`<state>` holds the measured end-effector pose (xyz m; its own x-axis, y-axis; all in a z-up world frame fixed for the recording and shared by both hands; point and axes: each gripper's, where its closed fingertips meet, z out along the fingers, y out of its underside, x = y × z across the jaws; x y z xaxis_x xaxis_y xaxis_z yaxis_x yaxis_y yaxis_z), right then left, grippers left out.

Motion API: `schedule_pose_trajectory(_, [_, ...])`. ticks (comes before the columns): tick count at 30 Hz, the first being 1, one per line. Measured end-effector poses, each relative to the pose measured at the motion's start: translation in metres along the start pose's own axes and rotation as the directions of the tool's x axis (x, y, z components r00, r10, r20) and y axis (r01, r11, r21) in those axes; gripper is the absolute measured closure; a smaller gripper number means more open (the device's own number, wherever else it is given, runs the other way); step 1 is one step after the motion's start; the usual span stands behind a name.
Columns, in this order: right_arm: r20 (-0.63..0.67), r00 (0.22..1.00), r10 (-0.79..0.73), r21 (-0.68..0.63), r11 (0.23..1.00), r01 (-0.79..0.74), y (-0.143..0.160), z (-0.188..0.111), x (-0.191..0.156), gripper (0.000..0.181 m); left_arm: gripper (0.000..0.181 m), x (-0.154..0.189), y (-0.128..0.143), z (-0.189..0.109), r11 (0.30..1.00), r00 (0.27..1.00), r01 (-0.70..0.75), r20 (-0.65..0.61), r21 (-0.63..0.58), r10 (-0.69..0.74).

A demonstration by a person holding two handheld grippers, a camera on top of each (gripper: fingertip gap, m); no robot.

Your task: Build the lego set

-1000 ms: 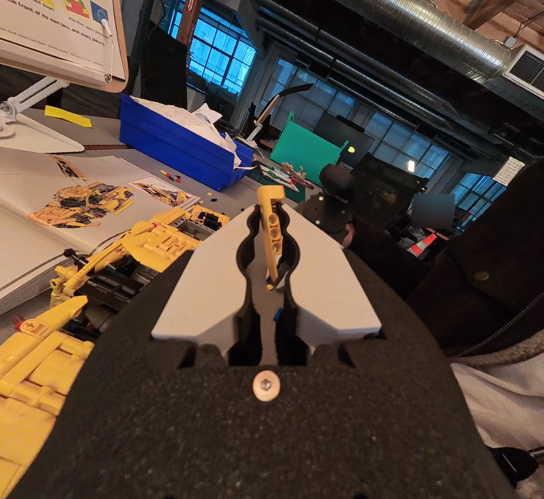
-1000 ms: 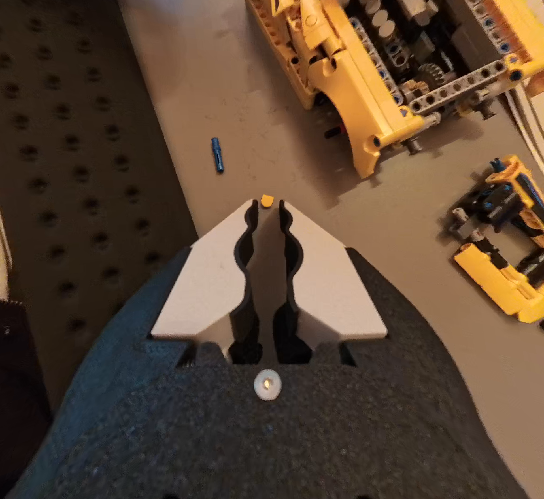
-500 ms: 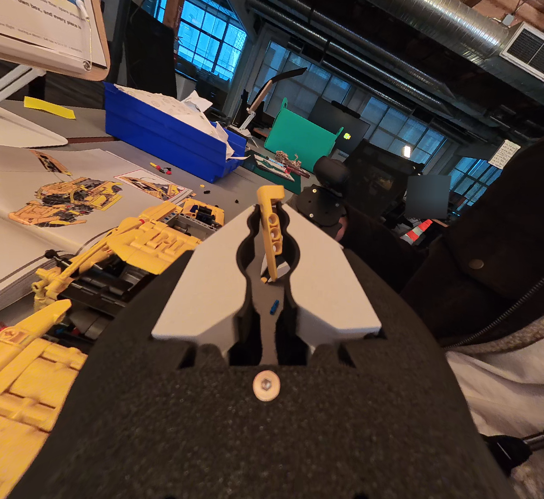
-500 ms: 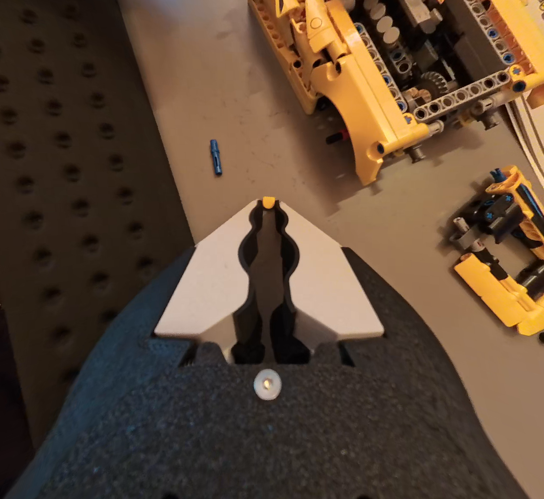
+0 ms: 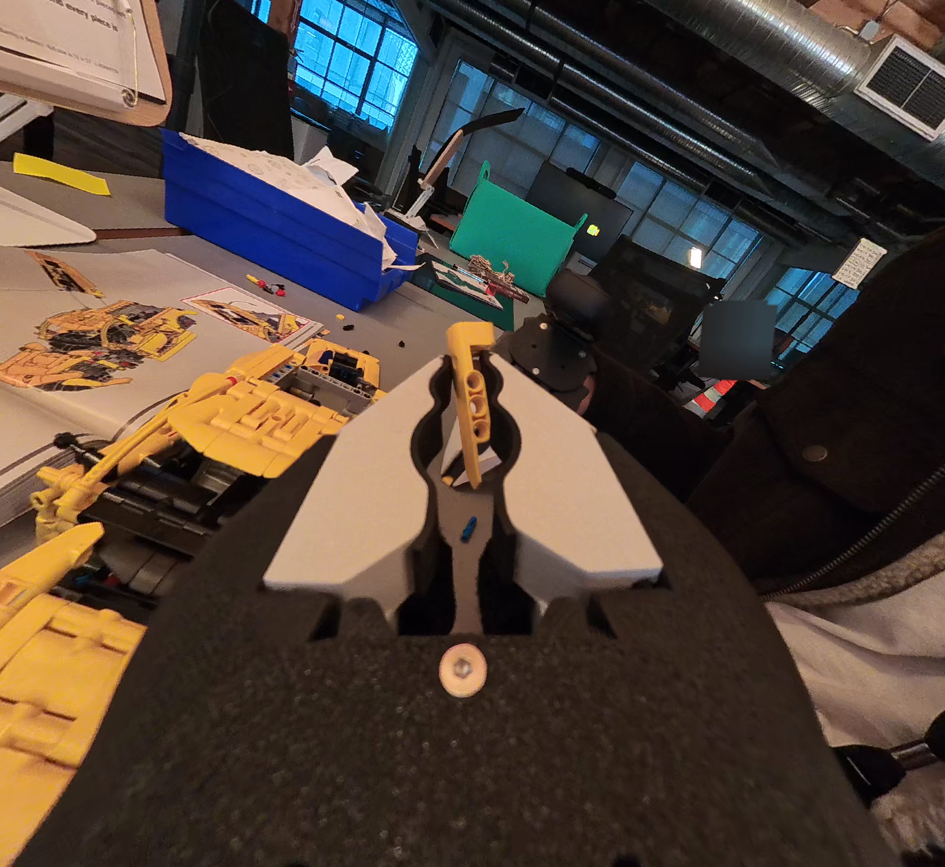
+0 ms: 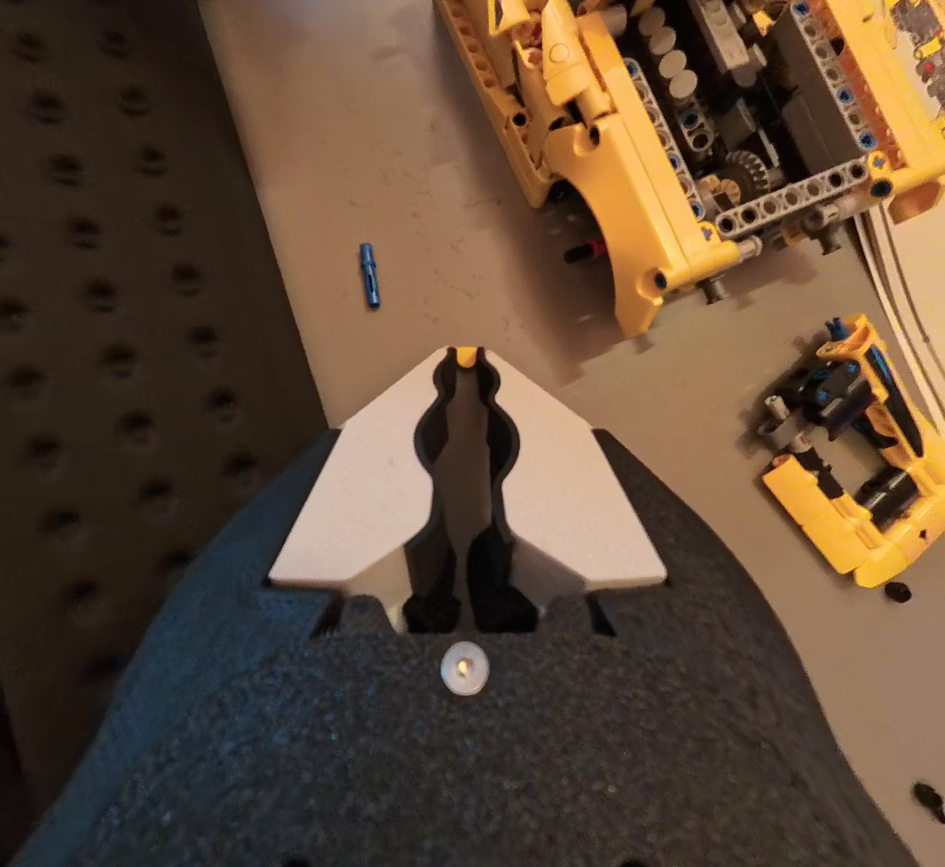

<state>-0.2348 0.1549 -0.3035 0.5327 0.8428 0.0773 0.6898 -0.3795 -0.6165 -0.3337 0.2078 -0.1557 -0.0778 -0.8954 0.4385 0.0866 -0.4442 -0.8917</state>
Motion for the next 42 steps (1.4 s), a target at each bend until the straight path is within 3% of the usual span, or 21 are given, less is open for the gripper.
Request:
schedule_pose_trajectory(1, [0.020,1.000,-0.006,0.039,0.999,0.005,-0.008,-0.002,-0.002,0.173,0.171,0.002,0.000,0.000,1.000,1.000,-0.003,-0.013,0.001,0.003])
schedule_pose_trajectory(3, [0.099,0.995,-0.006,0.285,0.958,-0.023,-0.054,-0.023,-0.012,0.174,0.171,0.012,0.000,0.001,1.000,0.998,-0.013,-0.059,0.005,0.013])
schedule_pose_trajectory(5, [0.154,0.987,-0.042,0.553,0.832,-0.051,-0.106,-0.055,-0.024,0.174,0.171,0.027,0.002,0.003,1.000,0.990,-0.025,-0.139,-0.006,0.024])
schedule_pose_trajectory(7, [0.211,0.976,-0.054,0.659,0.746,-0.101,-0.132,-0.072,-0.032,0.174,0.171,0.044,0.009,0.006,0.997,0.976,-0.061,-0.213,-0.045,0.050])
schedule_pose_trajectory(10, [0.295,0.953,-0.072,0.687,0.709,-0.159,-0.145,-0.079,-0.043,0.175,0.171,0.058,0.031,0.012,0.983,0.958,-0.107,-0.280,-0.151,0.061])
schedule_pose_trajectory(13, [0.288,0.952,-0.102,0.666,0.736,-0.122,-0.141,-0.074,-0.052,0.174,0.171,0.066,0.046,0.014,0.965,0.947,-0.125,-0.318,-0.229,0.047])
schedule_pose_trajectory(21, [0.303,0.942,-0.144,0.625,0.776,-0.083,-0.136,-0.073,-0.062,0.174,0.172,0.071,0.056,0.014,0.952,0.937,-0.121,-0.349,-0.283,0.015])
schedule_pose_trajectory(30, [0.393,0.902,-0.178,0.693,0.702,-0.163,-0.142,-0.082,-0.069,0.174,0.172,0.083,0.050,0.011,0.963,0.912,-0.095,-0.409,-0.252,-0.017])
schedule_pose_trajectory(42, [0.292,0.945,-0.144,0.784,0.602,-0.151,-0.158,-0.090,-0.059,0.174,0.172,0.083,0.029,0.012,0.985,0.895,0.049,-0.430,-0.164,-0.116])
